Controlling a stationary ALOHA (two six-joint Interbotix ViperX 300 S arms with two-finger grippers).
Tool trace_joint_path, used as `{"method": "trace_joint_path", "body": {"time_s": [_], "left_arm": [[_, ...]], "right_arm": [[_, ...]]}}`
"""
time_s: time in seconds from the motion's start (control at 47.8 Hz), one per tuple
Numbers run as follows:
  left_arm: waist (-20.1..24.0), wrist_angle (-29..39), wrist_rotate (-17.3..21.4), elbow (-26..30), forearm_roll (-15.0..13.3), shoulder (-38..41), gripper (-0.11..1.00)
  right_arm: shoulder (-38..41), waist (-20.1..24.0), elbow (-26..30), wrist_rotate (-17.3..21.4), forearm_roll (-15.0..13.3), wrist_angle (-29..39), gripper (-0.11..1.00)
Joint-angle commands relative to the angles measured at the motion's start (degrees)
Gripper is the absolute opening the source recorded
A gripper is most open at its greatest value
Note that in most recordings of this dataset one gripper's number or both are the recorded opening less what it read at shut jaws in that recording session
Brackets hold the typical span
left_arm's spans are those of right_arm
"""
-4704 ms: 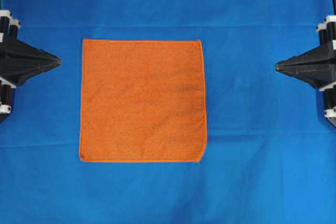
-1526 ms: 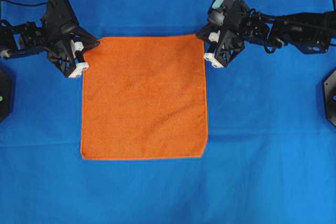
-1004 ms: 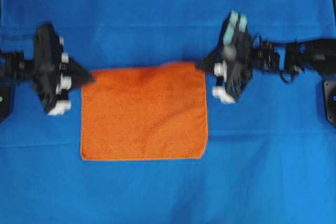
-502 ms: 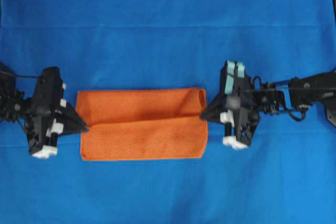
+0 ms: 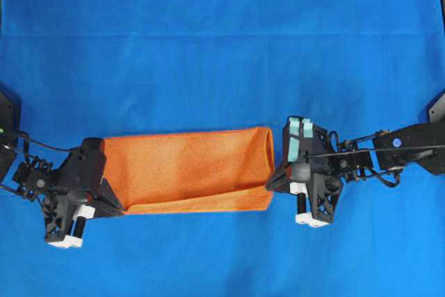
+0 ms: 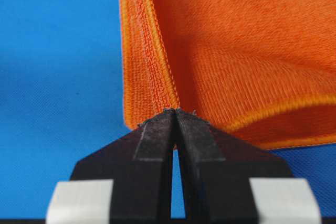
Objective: Fold the orange towel.
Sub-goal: 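Lift the far edge and fold it toward the near edge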
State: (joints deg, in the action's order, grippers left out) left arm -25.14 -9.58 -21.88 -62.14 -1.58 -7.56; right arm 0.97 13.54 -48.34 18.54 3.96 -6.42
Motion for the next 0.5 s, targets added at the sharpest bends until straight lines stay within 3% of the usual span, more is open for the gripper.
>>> {"method": "trace_joint_path", "body": {"time_s": [0.0, 0.376, 0.481], "left_arm": [[-0.26, -0.26, -0.18, 0.97, -0.18, 0.44, 0.0], [0.79, -0.44, -2.55, 0.44, -0.18, 0.35, 0.05], [0.79, 0.0, -2.46, 0.44, -0.18, 0.18, 0.29]], "right_arm": [[-0.35, 0.35, 1.05, 0.26, 0.35, 0.0, 0.01], [-0.18, 0.35, 1.41, 1.32, 0.44, 0.26, 0.04], [-0.09, 0.44, 1.76, 1.32, 0.35, 0.26, 0.35]]}}
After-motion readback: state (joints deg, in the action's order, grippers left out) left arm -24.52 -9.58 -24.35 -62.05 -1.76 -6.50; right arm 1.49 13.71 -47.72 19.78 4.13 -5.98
